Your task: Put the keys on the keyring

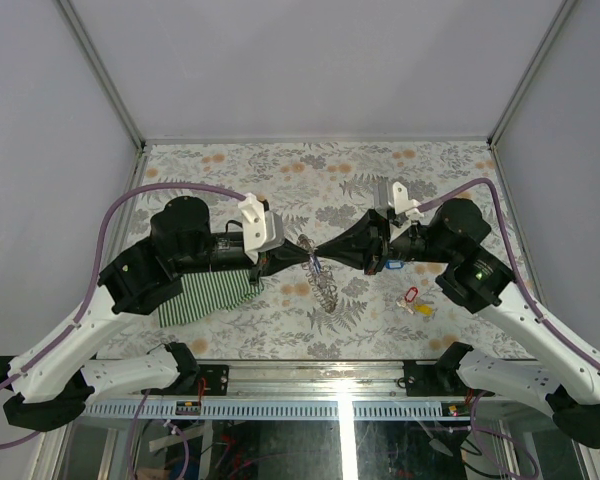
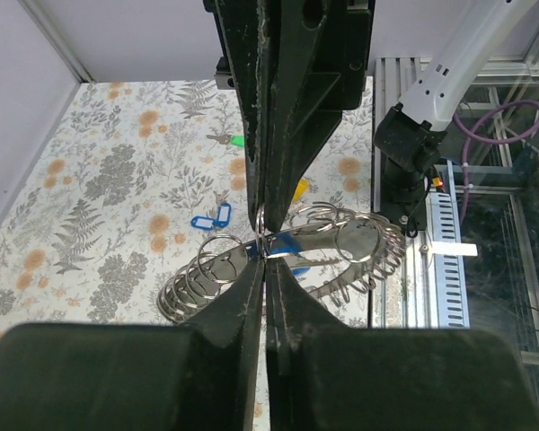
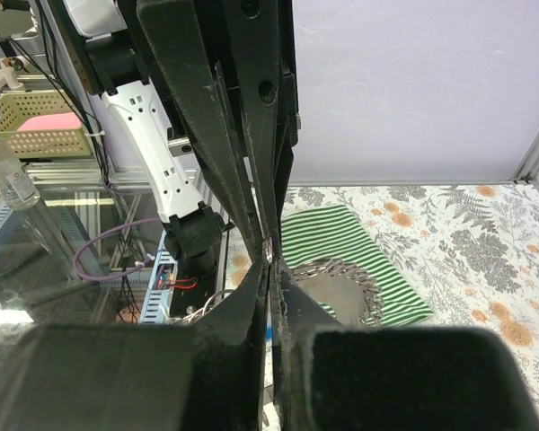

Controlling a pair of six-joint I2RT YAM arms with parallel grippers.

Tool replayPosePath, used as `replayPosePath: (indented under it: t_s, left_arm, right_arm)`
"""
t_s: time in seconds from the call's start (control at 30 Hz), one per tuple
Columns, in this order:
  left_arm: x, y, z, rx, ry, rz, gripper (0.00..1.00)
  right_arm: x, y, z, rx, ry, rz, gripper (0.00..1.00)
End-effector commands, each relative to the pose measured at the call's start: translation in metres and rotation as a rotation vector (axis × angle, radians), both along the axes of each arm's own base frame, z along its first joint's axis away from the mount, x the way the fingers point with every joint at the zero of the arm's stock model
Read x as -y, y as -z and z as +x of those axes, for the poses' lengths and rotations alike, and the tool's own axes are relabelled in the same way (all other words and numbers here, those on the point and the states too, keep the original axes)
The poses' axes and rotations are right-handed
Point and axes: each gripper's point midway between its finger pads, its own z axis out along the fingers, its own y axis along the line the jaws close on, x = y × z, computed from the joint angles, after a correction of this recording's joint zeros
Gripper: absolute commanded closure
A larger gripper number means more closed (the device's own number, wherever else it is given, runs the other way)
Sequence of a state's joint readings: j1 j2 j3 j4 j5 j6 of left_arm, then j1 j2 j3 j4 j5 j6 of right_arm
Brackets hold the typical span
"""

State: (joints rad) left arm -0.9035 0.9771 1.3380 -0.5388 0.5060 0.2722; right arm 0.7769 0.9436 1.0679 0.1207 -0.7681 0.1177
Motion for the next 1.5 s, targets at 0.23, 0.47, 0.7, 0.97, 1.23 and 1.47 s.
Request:
replayPosePath:
  t_s: [0.23, 0.47, 0.7, 0.97, 1.23, 1.47]
  left_arm:
    - [0.002, -0.021, 0.007, 0.051, -0.036, -0.08, 1.0]
    - [0.002, -0.022, 0.007, 0.053, -0.037, -0.084, 1.0]
    - [0.001, -0.024, 0.005, 0.05, -0.032, -0.093, 1.0]
    - [-0.001, -0.028, 0.003, 0.051, -0.032, -0.11, 1.0]
    - [-0.004, -0.03, 0.002, 0.056, -0.041, -0.121, 1.0]
    - [-0.005, -0.029, 0.002, 0.058, -0.043, -0.116, 0.99]
  right_arm:
    - [0.011, -0.042, -0.011, 0.069, 0.014, 0.159, 1.0]
    - [0.013, -0.052, -0.015, 0.044, -0.003, 0.236, 1.0]
    - [0.014, -0.06, -0.013, 0.027, 0.011, 0.294, 1.0]
    - [0.017, -0.063, -0.007, -0.003, 0.049, 0.338, 1.0]
    - [0.019, -0.058, 0.006, -0.041, 0.124, 0.327, 1.0]
    - [0.014, -0.051, 0.011, -0.076, 0.133, 0.287, 1.0]
